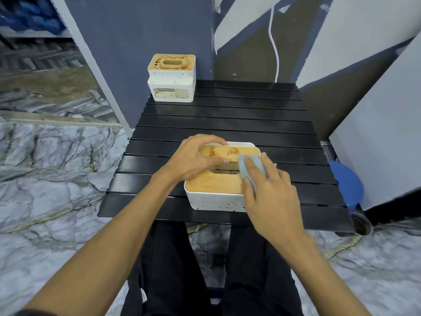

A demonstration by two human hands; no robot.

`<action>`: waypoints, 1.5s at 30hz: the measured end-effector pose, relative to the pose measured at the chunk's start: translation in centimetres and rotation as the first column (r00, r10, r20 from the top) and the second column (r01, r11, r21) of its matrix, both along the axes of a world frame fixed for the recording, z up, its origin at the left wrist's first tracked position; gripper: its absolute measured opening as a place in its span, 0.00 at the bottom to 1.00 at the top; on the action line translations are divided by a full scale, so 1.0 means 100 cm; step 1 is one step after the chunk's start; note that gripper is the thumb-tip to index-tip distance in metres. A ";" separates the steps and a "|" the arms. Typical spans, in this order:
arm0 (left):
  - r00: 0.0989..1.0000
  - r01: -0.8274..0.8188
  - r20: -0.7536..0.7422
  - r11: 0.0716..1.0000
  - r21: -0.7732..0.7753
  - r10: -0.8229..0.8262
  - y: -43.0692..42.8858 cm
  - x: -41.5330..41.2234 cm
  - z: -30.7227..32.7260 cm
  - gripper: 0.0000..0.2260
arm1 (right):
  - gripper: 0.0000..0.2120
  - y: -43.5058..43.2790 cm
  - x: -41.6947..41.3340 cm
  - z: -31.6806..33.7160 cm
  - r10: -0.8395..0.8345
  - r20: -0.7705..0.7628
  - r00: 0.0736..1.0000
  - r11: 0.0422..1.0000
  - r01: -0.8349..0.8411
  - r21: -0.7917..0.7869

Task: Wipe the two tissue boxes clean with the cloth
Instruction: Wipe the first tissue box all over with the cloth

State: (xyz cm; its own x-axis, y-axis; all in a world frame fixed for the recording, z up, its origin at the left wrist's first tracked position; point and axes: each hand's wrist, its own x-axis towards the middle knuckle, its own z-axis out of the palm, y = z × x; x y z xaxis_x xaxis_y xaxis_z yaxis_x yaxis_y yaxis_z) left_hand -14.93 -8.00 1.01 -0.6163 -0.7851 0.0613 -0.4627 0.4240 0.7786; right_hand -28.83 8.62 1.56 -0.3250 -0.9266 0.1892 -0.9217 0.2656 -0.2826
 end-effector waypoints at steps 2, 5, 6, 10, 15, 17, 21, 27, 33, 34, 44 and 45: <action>1.000 0.020 0.015 1.000 -0.005 -0.020 -0.001 0.000 0.001 0.15 | 0.22 -0.004 -0.002 0.001 0.008 -0.039 0.999 1.000 -0.008 0.017; 0.998 0.043 0.043 0.999 -0.014 -0.043 -0.003 0.000 0.002 0.15 | 0.23 -0.023 -0.013 0.006 0.031 -0.056 0.998 0.997 -0.027 0.067; 0.997 0.049 0.052 0.999 -0.011 -0.048 -0.004 0.001 0.003 0.16 | 0.23 -0.029 -0.018 0.008 0.044 -0.065 0.997 0.995 -0.038 0.089; 0.994 0.082 0.078 0.997 0.003 -0.082 -0.005 0.001 0.006 0.17 | 0.24 -0.050 -0.032 0.013 0.092 -0.108 0.990 0.989 -0.078 0.129; 0.982 0.001 0.188 0.993 -0.117 0.021 -0.001 0.000 0.014 0.28 | 0.23 -0.054 -0.026 0.008 0.049 -0.075 0.996 0.995 -0.041 0.095; 0.959 -0.200 0.158 0.956 -0.213 0.236 0.010 0.000 0.014 0.36 | 0.23 -0.055 -0.020 0.006 0.007 -0.071 0.997 0.998 -0.003 0.068; 0.834 -0.543 0.023 0.826 -0.151 0.552 0.049 -0.004 0.005 0.33 | 0.22 -0.057 -0.009 0.002 -0.056 -0.068 0.996 0.998 0.056 0.000; 0.767 -0.625 -0.010 0.745 -0.235 0.641 0.062 -0.011 -0.011 0.25 | 0.22 -0.054 -0.015 0.002 0.046 0.071 0.996 0.999 -0.043 -0.032; 0.839 -0.515 0.064 0.827 -0.223 0.540 0.045 -0.006 -0.007 0.25 | 0.21 -0.052 -0.029 0.008 0.112 0.133 0.985 0.993 -0.108 -0.038; 0.854 -0.489 0.079 0.845 -0.215 0.514 0.041 -0.005 -0.008 0.25 | 0.21 -0.051 -0.031 0.010 0.135 0.105 0.985 0.991 -0.131 -0.041; 0.927 -0.126 0.300 0.939 -0.319 0.226 -0.007 -0.001 0.010 0.30 | 0.22 -0.030 -0.028 0.007 0.281 0.031 0.959 0.960 -0.281 -0.005; 0.921 -0.151 0.301 0.937 -0.314 0.249 -0.007 -0.007 0.011 0.29 | 0.22 -0.030 -0.023 0.005 0.250 0.009 0.968 0.968 -0.250 -0.008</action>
